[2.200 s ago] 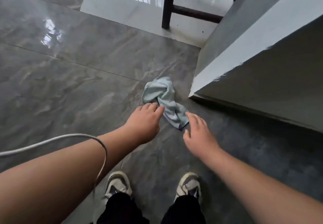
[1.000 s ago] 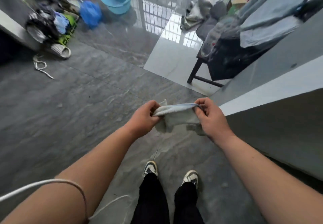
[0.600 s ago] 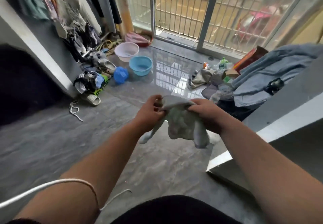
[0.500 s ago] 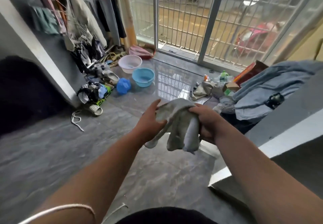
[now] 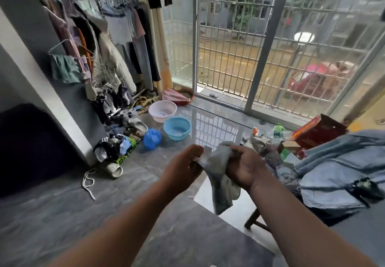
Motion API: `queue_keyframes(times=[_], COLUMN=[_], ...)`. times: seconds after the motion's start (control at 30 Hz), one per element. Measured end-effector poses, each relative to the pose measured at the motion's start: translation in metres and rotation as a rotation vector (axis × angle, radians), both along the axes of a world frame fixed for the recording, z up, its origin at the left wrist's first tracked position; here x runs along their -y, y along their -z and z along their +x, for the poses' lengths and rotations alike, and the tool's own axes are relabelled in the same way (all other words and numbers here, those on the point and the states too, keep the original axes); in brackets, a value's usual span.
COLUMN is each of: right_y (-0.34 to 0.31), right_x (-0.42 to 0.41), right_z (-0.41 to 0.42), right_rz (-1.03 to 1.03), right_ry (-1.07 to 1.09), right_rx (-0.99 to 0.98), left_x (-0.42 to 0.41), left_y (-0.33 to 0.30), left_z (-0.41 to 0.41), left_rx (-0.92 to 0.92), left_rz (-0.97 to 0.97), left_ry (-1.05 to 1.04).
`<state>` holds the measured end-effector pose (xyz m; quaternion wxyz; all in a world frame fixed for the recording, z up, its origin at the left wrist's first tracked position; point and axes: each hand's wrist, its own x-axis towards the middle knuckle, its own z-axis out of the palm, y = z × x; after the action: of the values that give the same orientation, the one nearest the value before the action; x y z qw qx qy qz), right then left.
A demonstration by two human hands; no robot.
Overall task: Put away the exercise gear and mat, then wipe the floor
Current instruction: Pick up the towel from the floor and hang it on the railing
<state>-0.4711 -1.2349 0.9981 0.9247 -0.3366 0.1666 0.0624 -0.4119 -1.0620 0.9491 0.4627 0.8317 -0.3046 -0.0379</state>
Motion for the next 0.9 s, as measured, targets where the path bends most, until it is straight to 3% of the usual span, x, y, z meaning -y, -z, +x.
queue_keyframes(times=[0.13, 0.2, 0.27, 0.33, 0.4, 0.57, 0.7, 0.83, 0.9], right_y=[-0.015, -0.013, -0.003, 0.004, 0.006, 0.003, 0.002, -0.017, -0.028], right_x=[0.05, 0.074, 0.094, 0.108, 0.114, 0.117, 0.12, 0.147, 0.168], right_z=[0.062, 0.1, 0.135, 0.166, 0.199, 0.319, 0.442, 0.559, 0.611], right_rz=[-0.179, -0.428, -0.82, -1.274, -1.452, -1.478, -1.471, -1.387, -1.381], right_ry=[-0.051, -0.003, 0.117, 0.227, 0.14, -0.181, -0.009, 0.179, 0.215], right_rx=[-0.102, -0.173, -0.188, -0.009, 0.205, 0.319, 0.339, 0.254, 0.205], left_x=[0.045, 0.061, 0.074, 0.084, 0.094, 0.119, 0.139, 0.161, 0.177], left_y=[-0.025, -0.038, -0.047, -0.052, -0.057, -0.065, -0.076, -0.097, -0.111], left_z=[0.086, 0.127, 0.168, 0.21, 0.251, 0.363, 0.468, 0.584, 0.642], left_rx=[-0.038, -0.097, -0.153, -0.19, -0.176, -0.107, -0.12, -0.314, -0.319], left_rz=[0.014, -0.001, -0.025, -0.03, 0.014, 0.076, 0.025, -0.017, 0.032], left_ry=[-0.059, -0.076, -0.102, -0.09, -0.059, -0.032, 0.045, 0.17, 0.244])
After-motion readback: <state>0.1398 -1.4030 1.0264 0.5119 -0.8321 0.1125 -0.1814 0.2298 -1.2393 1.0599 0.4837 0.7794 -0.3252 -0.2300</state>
